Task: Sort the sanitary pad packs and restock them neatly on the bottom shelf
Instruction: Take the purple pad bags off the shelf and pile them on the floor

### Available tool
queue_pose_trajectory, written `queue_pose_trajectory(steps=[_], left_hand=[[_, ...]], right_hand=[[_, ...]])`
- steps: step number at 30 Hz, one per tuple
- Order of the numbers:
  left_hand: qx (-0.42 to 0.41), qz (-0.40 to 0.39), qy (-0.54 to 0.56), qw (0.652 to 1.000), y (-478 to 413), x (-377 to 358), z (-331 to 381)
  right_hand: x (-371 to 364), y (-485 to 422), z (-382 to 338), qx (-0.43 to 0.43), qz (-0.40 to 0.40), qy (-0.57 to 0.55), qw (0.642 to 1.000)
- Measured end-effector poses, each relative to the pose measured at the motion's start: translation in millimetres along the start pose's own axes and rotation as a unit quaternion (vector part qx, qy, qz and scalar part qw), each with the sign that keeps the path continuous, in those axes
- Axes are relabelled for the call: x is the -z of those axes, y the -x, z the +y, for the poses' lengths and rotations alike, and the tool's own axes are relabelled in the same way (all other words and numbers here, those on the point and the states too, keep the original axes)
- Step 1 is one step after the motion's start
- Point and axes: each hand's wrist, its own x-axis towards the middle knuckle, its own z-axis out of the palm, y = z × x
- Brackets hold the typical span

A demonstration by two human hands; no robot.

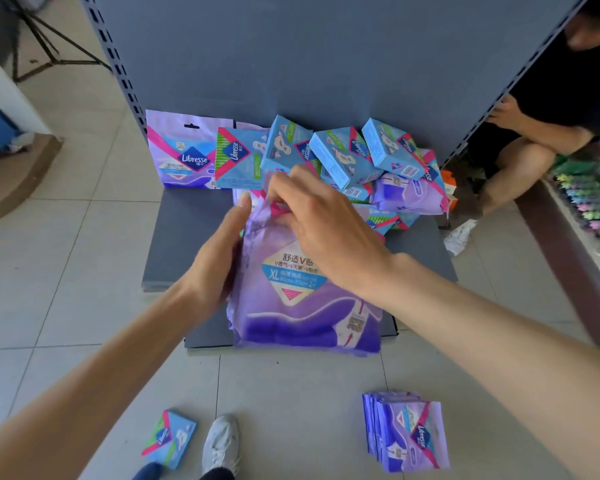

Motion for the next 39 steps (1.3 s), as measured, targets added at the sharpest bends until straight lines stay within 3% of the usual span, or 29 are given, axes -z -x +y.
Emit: queue_pose_trajectory(steps=[2,5,10,13,16,18,19,27,31,35,39], left_hand=[[-0.009,-0.035,-0.066,0.997,2,2,-9],[-0.017,-0.014,-0.137,0.990,4,3,-29],[0.005,0.003,-0.112,0.994,-3,-11,-58],[0.035,-0.008,-0.080,0.996,-14,-27,-73],[0.074,-0.037,-0.073,0.994,-25,-51,-89],[0.109,-0.066,-0.112,0.986,-32,-71,-104],[0.126,-0.078,-0.134,0.980,-35,-80,-113],[0.172,-0.186,-0.245,0.936,-55,-143,-210],[0.200,-0.235,-0.342,0.887,-62,-143,-272],[0.219,-0.180,-0.436,0.854,-60,-123,-336],[0.279,-0.197,-0.497,0.798,-63,-94,-397]], right_hand=[[-5,4,0,-0.005,-0.010,0.000,1.000],[-11,13,1,-0.047,-0.005,-0.030,0.998],[-6,58,31,-0.233,0.098,-0.067,0.965],[-2,116,56,-0.414,0.179,-0.102,0.887],[-5,178,74,-0.609,0.181,-0.274,0.722],[-12,214,78,-0.638,0.158,-0.445,0.608],[-17,232,78,-0.635,0.161,-0.491,0.574],[-53,356,76,-0.627,0.300,-0.498,0.518],[-100,400,76,-0.634,0.352,-0.507,0.466],[-162,439,67,-0.663,0.380,-0.500,0.408],[-228,472,52,-0.697,0.391,-0.508,0.320]])
